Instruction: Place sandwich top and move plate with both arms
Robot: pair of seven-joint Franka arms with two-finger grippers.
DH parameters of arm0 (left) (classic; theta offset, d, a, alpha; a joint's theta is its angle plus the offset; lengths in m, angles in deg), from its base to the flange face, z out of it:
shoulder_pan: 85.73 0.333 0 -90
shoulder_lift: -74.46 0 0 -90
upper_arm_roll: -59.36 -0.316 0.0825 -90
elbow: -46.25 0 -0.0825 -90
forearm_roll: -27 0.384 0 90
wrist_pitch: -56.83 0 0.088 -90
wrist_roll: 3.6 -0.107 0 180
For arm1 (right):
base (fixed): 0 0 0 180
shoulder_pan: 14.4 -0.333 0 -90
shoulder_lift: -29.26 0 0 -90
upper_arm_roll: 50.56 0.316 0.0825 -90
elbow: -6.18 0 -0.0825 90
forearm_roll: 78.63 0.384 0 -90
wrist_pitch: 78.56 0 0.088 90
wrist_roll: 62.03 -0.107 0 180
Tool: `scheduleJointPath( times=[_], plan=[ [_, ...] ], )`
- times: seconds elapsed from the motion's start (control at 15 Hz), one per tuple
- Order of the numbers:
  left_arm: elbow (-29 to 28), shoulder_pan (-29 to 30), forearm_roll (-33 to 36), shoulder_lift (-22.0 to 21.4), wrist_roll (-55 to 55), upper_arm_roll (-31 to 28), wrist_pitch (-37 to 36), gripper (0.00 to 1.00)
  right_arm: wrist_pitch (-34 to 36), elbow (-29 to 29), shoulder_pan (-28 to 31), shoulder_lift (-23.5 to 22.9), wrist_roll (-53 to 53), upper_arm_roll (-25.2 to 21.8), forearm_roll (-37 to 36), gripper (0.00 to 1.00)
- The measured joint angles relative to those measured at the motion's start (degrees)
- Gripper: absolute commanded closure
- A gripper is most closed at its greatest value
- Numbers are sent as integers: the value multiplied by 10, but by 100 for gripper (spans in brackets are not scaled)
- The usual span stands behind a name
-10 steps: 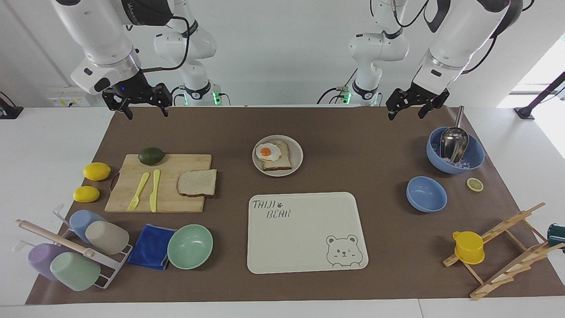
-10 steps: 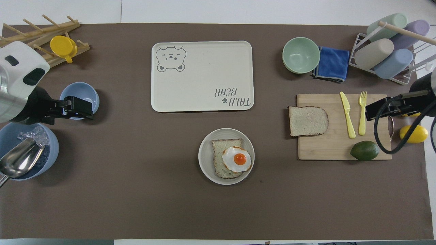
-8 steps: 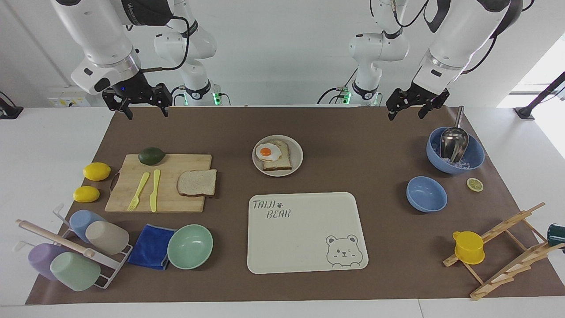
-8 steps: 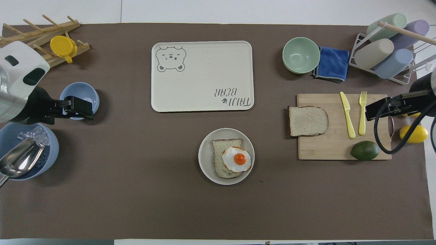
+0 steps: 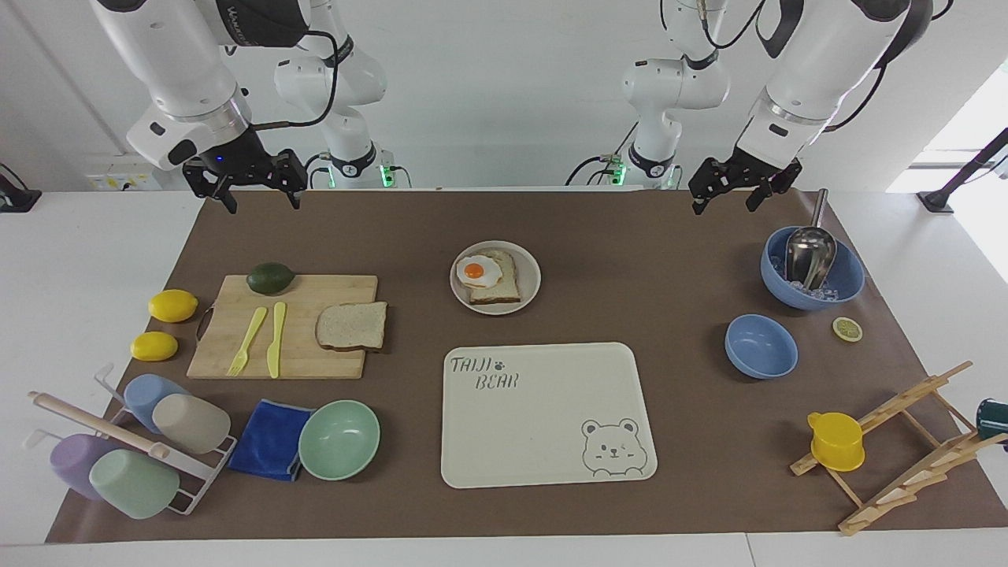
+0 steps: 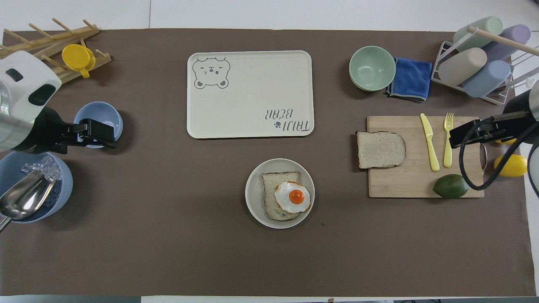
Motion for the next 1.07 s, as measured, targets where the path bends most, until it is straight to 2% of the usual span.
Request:
scheduleJointPath(
  times=[0.2,0.33,0.6,0.87,1.07],
  plan=[
    [0,0,0,0,0,0,0,0,-65,29,-49,-1,-5,4,-10,0],
    [0,0,0,0,0,0,0,0,-102,54,-94,-17,-35,7,-59,0],
    [0,0,0,0,0,0,0,0,-176,74,-166,-111,-150,8,-136,0],
    [0,2,0,0,0,-1,0,0,-235,93,-176,-194,-249,6,-161,0],
    [0,3,0,0,0,-1,0,0,-271,112,-170,-215,-255,1,-161,0]
  ],
)
